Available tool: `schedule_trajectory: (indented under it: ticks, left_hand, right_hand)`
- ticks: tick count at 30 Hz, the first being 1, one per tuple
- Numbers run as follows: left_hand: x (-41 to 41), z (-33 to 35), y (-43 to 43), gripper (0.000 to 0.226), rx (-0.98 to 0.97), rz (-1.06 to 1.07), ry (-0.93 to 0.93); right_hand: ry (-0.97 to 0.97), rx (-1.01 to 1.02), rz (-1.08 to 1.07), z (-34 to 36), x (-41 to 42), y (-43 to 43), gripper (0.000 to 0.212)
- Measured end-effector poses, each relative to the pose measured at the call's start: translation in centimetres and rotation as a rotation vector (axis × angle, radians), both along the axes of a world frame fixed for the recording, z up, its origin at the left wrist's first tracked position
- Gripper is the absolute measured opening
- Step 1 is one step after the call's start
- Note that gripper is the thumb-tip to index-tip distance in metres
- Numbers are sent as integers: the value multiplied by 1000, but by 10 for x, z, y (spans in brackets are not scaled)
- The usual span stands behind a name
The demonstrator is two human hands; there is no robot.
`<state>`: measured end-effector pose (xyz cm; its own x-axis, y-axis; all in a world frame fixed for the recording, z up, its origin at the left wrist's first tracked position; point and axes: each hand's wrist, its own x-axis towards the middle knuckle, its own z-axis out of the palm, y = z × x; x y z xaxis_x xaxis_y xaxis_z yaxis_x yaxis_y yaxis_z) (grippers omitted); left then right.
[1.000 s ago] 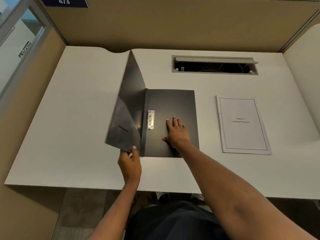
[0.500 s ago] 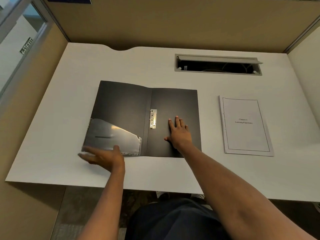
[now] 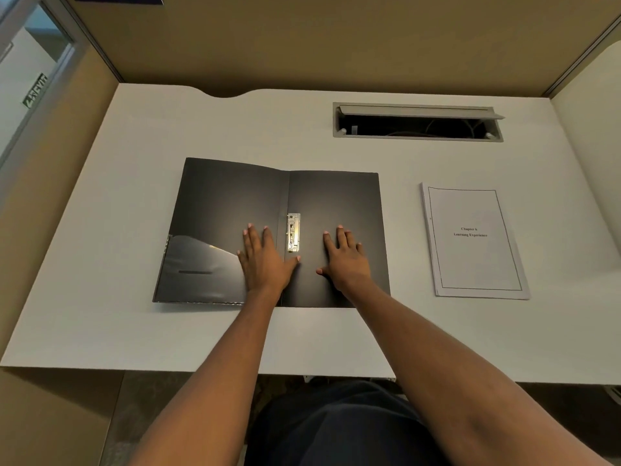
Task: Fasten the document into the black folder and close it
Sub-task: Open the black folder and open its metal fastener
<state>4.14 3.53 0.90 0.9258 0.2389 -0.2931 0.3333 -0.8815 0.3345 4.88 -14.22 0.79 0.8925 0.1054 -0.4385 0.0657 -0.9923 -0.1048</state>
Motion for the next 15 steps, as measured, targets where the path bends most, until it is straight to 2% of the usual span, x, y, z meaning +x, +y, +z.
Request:
schedule_trajectory:
  ticks: [7,15]
  left_hand:
    - [11,-3,-10,120,62,-5,128]
    - [17,-3,-7,122,12,-2,179]
  right_hand:
    - [6,-10,5,1,1,1,95]
    - [4,-17,6,4,7,3,95]
